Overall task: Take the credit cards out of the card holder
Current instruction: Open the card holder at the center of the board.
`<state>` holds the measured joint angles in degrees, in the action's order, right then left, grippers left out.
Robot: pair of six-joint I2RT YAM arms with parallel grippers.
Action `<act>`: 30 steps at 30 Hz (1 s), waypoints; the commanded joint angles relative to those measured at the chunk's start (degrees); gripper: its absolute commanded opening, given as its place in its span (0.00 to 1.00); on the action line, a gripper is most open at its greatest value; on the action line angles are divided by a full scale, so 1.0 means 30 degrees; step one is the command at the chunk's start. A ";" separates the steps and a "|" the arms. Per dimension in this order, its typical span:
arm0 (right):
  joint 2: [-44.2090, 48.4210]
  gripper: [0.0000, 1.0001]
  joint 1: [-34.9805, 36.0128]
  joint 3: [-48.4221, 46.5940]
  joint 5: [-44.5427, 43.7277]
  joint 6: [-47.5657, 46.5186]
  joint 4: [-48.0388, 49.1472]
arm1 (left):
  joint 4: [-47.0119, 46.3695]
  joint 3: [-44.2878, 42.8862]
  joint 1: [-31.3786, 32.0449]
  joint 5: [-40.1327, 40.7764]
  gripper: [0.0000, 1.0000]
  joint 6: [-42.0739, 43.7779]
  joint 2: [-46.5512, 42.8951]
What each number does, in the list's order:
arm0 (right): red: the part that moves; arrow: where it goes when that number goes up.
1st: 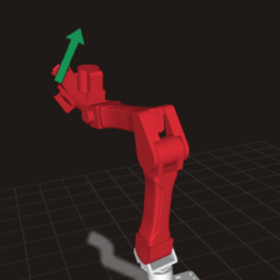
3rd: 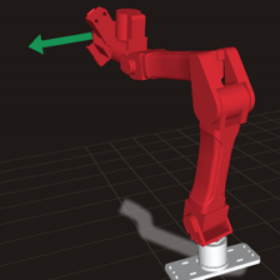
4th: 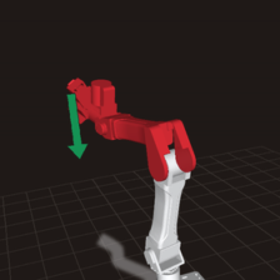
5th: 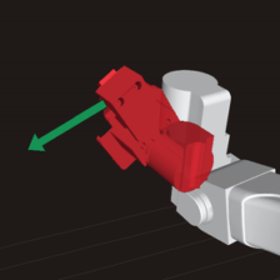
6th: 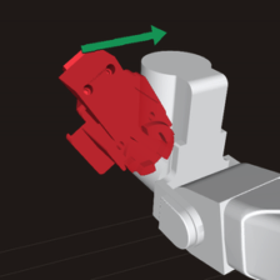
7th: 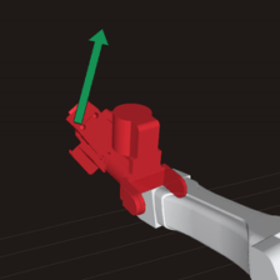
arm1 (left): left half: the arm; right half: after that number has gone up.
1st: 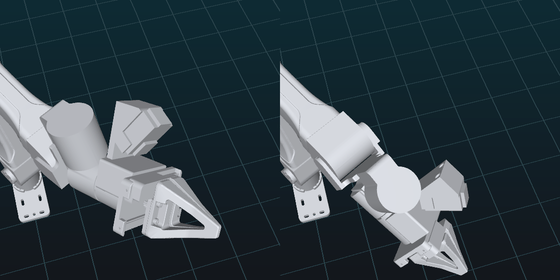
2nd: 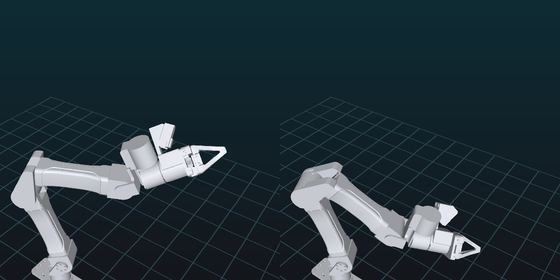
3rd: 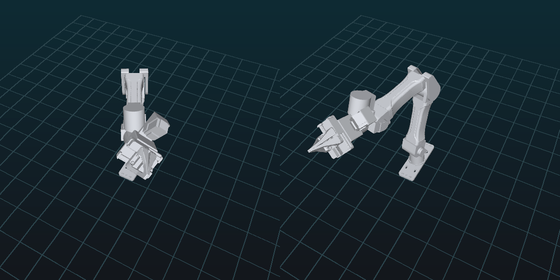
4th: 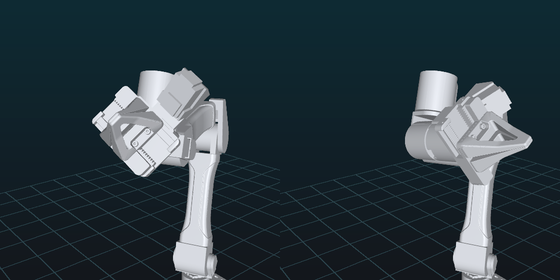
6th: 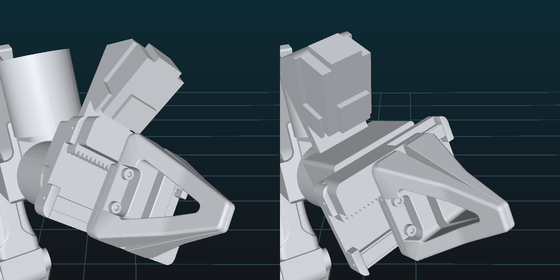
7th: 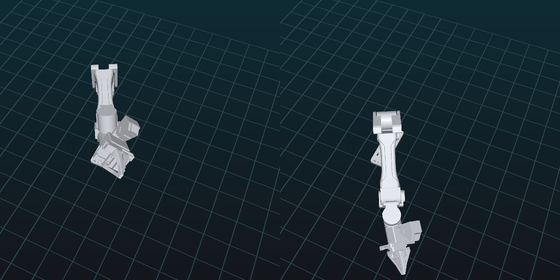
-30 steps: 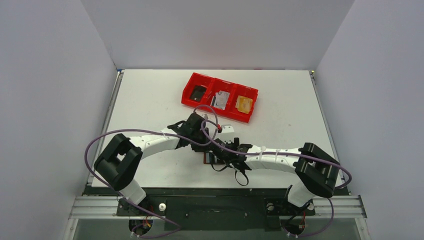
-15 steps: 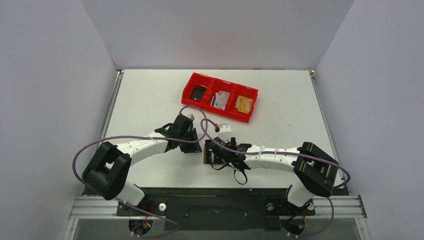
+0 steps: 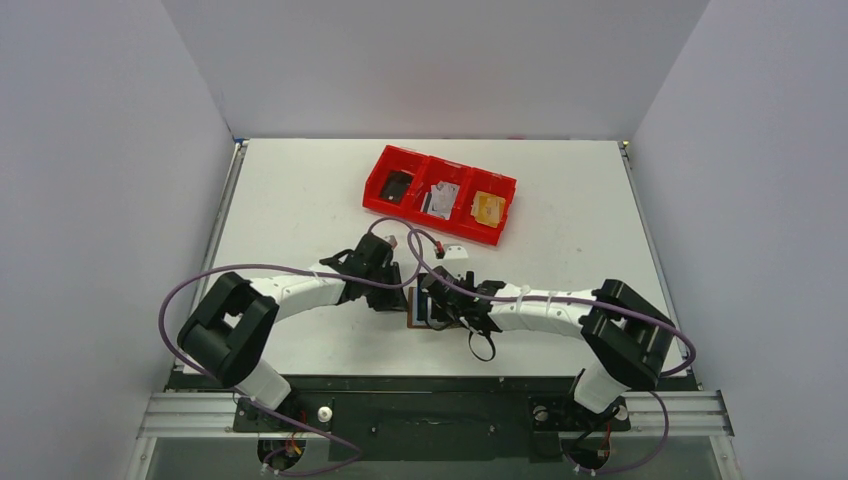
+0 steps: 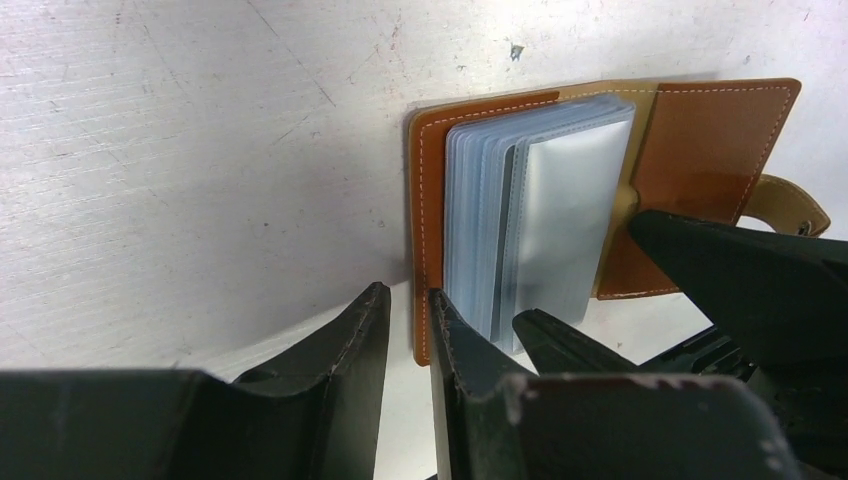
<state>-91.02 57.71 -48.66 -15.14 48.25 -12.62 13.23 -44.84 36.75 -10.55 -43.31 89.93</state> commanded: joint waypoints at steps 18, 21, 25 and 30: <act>-0.1193 0.20 -0.0192 -0.0425 0.0486 -0.0282 0.0146 | -0.0621 -0.0771 0.0165 -0.0134 0.18 -0.0208 0.0267; -0.1101 0.05 -0.0242 -0.0300 0.0940 -0.0310 0.0563 | -0.0505 -0.0825 0.0165 -0.0119 0.18 -0.0212 0.0168; -0.0839 0.00 -0.0444 0.0036 0.1830 -0.0339 0.1461 | -0.0171 -0.0979 0.0167 0.0024 0.18 -0.0161 -0.0293; -0.0078 0.00 -0.0918 0.1133 0.3741 -0.0347 0.4251 | 0.1162 -0.1570 0.0254 0.0898 0.18 0.0032 -0.1355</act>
<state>-93.41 55.81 -47.97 -10.68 47.07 -9.28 15.00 -45.74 37.04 -9.47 -43.29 90.19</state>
